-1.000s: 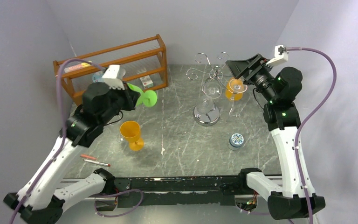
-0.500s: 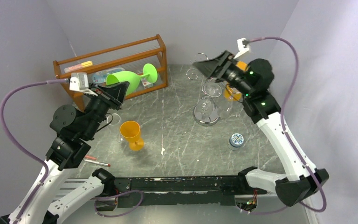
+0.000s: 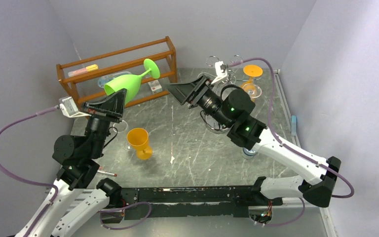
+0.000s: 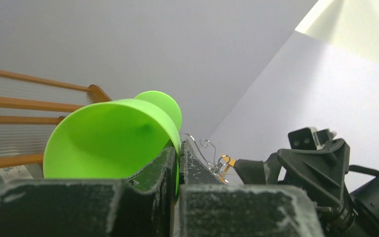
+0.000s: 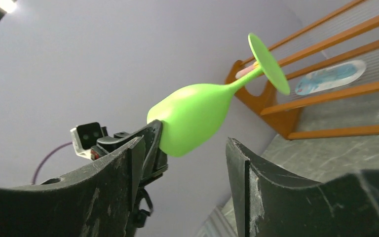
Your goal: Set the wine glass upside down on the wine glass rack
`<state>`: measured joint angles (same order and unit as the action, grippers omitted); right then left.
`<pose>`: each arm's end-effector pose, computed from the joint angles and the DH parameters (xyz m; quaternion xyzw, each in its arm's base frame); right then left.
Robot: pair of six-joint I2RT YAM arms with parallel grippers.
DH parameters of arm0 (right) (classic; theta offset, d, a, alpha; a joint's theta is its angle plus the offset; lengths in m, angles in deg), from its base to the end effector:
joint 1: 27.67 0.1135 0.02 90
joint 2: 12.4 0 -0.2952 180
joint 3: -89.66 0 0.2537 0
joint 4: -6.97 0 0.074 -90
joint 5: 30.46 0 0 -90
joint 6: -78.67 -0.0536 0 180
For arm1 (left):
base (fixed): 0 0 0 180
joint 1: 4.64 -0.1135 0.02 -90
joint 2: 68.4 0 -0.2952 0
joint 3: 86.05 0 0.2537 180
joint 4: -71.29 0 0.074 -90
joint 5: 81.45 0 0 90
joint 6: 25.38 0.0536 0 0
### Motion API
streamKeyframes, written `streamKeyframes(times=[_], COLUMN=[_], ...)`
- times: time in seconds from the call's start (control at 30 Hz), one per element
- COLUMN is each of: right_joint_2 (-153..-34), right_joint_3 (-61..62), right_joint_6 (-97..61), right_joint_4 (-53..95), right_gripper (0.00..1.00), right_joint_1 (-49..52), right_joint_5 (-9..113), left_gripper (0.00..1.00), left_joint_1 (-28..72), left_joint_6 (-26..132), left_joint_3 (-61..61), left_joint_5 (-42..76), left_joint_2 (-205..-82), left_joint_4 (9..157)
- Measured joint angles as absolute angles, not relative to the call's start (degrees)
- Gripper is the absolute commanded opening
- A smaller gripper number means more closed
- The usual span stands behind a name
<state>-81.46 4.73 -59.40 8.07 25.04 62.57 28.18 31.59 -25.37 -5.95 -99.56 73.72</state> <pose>0.1730 0.2225 0.4911 -0.0038 0.6105 0.5998 0.5173 0.0915 -0.0431 0.4486 -0.1086 0.5175 -0.4047 0.7461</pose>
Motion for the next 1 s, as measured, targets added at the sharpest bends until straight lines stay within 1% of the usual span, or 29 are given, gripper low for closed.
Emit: streamKeyframes(times=[0.23,0.33,0.4,0.7,1.0], right_joint_2=[-84.58,-87.84,-89.59,-93.87,-95.73], right_joint_3=[6.83,6.0,5.91,4.84,1.76], right_joint_6=[-66.73,-70.49,-73.02,-78.59,-79.05], right_joint_4=[0.18,-2.2,-3.71,-13.74,-16.3], right_gripper=[0.56,0.48,0.46,0.48,0.49], right_joint_1=[33.26,35.31,35.94,36.38,36.45], right_joint_5=[73.46,76.3,77.67,81.56,85.13], left_gripper=[0.05,0.05,0.05,0.05,0.05], left_joint_1=[28.18,28.18,28.18,28.18,28.18], left_joint_6=[29.4,28.48,27.87,25.92,24.77], left_joint_3=[-27.51,-27.53,-27.53,-27.8,-27.93], left_joint_5=[-6.48,-5.28,-3.99,0.69,2.77], left_joint_2=[-98.18,-98.21,-98.27,-99.28,-99.98], left_joint_4=[67.67,65.66,64.33,60.04,58.8])
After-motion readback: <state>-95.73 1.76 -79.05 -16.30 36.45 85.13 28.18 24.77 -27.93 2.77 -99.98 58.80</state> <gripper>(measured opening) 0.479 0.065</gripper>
